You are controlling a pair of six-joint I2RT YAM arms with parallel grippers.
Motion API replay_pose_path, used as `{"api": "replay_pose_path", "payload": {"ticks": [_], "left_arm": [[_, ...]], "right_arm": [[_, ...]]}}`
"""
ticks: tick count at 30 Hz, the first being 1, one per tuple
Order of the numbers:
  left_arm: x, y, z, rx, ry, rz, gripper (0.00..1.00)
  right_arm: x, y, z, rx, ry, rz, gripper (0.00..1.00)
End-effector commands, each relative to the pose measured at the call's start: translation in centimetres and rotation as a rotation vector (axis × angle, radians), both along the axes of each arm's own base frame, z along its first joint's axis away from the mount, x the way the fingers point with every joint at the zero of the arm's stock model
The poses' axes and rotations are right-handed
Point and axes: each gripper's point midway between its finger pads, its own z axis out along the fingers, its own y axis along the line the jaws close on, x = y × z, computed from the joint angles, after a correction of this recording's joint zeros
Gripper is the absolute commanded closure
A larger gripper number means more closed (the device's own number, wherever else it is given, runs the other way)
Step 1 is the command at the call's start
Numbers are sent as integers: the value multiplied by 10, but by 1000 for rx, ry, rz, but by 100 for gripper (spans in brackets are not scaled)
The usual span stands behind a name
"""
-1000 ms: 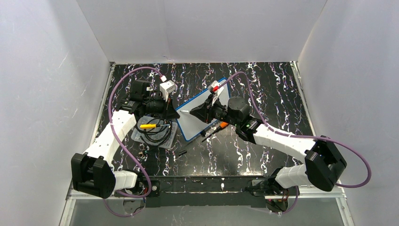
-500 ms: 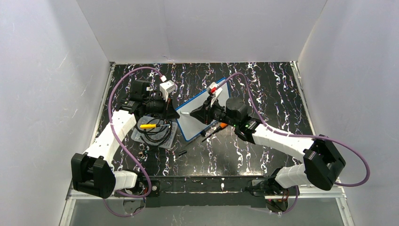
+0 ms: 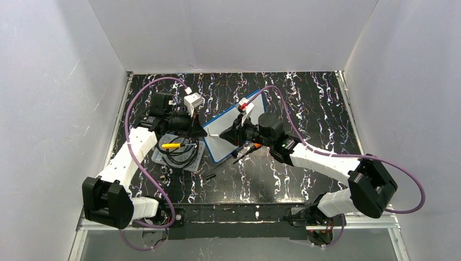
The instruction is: Write a sentence on the whiteboard
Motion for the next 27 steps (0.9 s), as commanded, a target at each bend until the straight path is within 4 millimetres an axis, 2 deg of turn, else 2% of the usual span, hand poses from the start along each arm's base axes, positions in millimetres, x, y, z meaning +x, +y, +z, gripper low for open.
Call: {"api": "replay_pose_path", "payload": {"ticks": [1, 5, 11, 14, 27], "left_arm": [[-19, -9, 22, -78, 36, -58, 100], [-19, -8, 21, -79, 37, -57, 100], [-19, -8, 21, -79, 37, -57, 100], [-19, -8, 21, -79, 36, -59, 100], [-19, -9, 21, -82, 41, -60, 100]], "right_arm": [[4, 5, 3, -11, -26, 1, 99], [0, 6, 10, 5, -33, 11, 99], [-6, 0, 41, 90, -74, 2, 99], [-5, -4, 50, 116, -92, -17, 99], [2, 0, 42, 93, -94, -26, 99]]}}
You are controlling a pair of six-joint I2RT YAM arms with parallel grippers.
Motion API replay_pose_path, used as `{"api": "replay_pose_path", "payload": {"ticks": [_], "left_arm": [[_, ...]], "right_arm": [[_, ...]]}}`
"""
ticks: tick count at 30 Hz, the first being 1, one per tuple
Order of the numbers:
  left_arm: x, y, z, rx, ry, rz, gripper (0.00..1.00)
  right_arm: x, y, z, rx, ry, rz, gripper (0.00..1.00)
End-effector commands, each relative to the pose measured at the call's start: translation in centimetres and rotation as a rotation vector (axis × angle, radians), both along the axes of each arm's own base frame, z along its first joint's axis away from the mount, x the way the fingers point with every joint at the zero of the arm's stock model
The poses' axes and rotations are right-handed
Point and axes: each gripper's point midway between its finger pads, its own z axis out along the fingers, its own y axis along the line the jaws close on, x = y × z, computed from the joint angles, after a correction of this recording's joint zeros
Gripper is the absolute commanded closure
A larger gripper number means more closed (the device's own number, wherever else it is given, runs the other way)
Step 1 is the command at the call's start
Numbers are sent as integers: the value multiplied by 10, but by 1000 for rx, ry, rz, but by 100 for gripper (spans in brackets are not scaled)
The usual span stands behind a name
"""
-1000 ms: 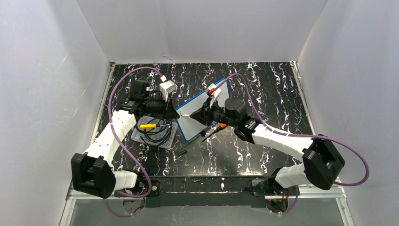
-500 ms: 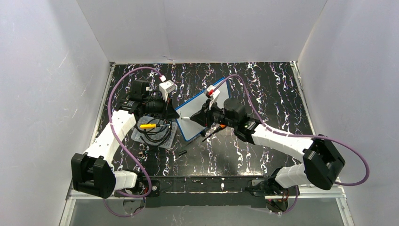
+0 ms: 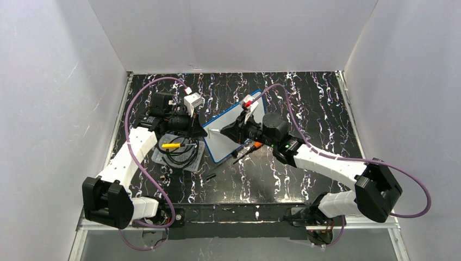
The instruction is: Write a sentence on the whiteboard
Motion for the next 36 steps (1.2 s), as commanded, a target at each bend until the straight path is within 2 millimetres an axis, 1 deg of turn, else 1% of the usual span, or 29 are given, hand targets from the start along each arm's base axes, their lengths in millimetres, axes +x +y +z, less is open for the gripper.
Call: {"api": "replay_pose_path", "payload": {"ticks": [1, 9, 15, 19, 24, 36], "left_arm": [[-18, -9, 20, -77, 39, -58, 100], [-18, -9, 20, -78, 41, -58, 100], [-18, -9, 19, -78, 43, -59, 100], [-18, -8, 19, -77, 42, -58, 100], [-18, -8, 20, -77, 42, -58, 100], [-18, -8, 20, -73, 38, -56, 100]], "right_arm": [[2, 4, 15, 37, -45, 0, 99], [5, 8, 4, 14, -25, 2, 99], [10, 6, 1, -2, -25, -25, 99], [15, 1, -2, -11, -23, -70, 99], [18, -7, -1, -15, -31, -106, 99], [16, -9, 4, -6, -36, -109, 99]]}}
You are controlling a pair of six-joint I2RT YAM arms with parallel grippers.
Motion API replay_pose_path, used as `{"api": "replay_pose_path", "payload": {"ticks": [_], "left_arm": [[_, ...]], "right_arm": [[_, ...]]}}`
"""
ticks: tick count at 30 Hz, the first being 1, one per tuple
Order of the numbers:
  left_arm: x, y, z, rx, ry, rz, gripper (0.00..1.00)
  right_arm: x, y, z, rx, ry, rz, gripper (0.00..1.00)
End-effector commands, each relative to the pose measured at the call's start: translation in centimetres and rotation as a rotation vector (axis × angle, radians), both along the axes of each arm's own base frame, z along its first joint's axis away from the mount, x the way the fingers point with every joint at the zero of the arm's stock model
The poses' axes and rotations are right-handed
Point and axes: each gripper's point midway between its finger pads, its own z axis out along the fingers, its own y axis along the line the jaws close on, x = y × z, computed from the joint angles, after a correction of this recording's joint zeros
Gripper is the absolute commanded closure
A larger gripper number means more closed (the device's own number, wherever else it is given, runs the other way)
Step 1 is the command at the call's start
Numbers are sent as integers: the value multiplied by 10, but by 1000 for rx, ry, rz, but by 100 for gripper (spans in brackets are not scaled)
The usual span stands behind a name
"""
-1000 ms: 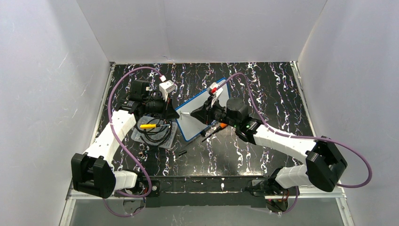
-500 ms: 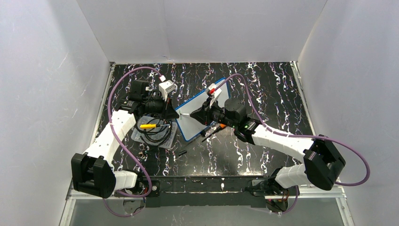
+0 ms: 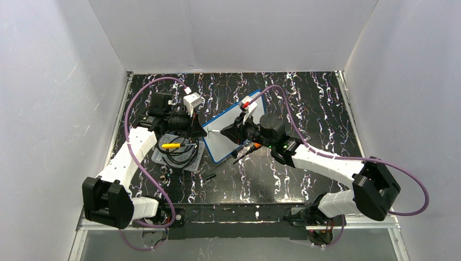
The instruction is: Write a sentence on the whiteboard
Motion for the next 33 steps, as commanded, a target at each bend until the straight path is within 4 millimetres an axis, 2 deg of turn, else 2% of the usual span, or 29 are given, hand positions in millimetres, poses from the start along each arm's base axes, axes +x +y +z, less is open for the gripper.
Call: {"api": "replay_pose_path", "payload": {"ticks": [1, 7, 11, 33], "left_arm": [[-18, -9, 19, -71, 38, -58, 100], [-16, -8, 18, -65, 37, -49, 100], [-17, -9, 19, -68, 36, -53, 100], [-19, -10, 19, -74, 43, -60, 100]], "right_arm": [[7, -8, 17, 28, -53, -48, 99], [-7, -8, 38, 84, -64, 5, 99], [-6, -9, 48, 108, -84, -4, 99], [11, 2, 52, 123, -122, -35, 99]]}}
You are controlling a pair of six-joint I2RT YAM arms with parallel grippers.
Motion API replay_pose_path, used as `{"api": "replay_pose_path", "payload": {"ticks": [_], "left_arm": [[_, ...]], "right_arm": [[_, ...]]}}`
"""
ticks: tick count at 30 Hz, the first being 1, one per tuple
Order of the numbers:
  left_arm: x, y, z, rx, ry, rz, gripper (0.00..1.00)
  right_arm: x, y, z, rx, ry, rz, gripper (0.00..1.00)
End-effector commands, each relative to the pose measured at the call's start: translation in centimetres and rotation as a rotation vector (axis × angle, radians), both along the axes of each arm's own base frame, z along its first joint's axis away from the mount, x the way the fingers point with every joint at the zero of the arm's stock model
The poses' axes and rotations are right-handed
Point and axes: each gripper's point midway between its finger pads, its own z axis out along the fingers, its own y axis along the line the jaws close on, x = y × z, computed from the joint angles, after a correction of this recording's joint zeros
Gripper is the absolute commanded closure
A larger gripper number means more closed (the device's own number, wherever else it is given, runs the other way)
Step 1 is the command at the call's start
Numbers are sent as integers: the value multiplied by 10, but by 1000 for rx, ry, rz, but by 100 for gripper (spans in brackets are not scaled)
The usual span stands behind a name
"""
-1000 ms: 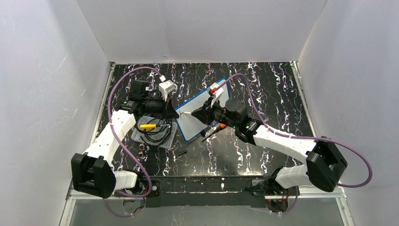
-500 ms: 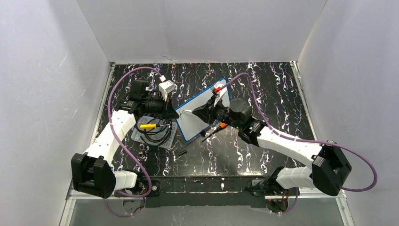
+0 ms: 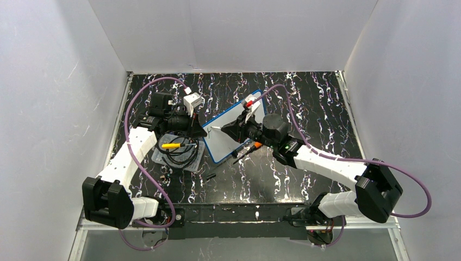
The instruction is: Write a sentence on the whiteboard
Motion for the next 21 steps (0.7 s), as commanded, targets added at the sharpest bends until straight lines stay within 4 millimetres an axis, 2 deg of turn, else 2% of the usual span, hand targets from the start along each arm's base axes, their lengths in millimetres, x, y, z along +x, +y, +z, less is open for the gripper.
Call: {"api": "replay_pose_path", "payload": {"ticks": [1, 10, 21], "left_arm": [[-18, -9, 19, -73, 38, -58, 100], [-18, -9, 19, -74, 37, -61, 100], [-18, -10, 21, -76, 32, -62, 100]], "right_arm": [[10, 4, 38, 83, -86, -28, 99], [13, 5, 22, 42, -64, -34, 99], [5, -3, -7, -11, -3, -29, 99]]}}
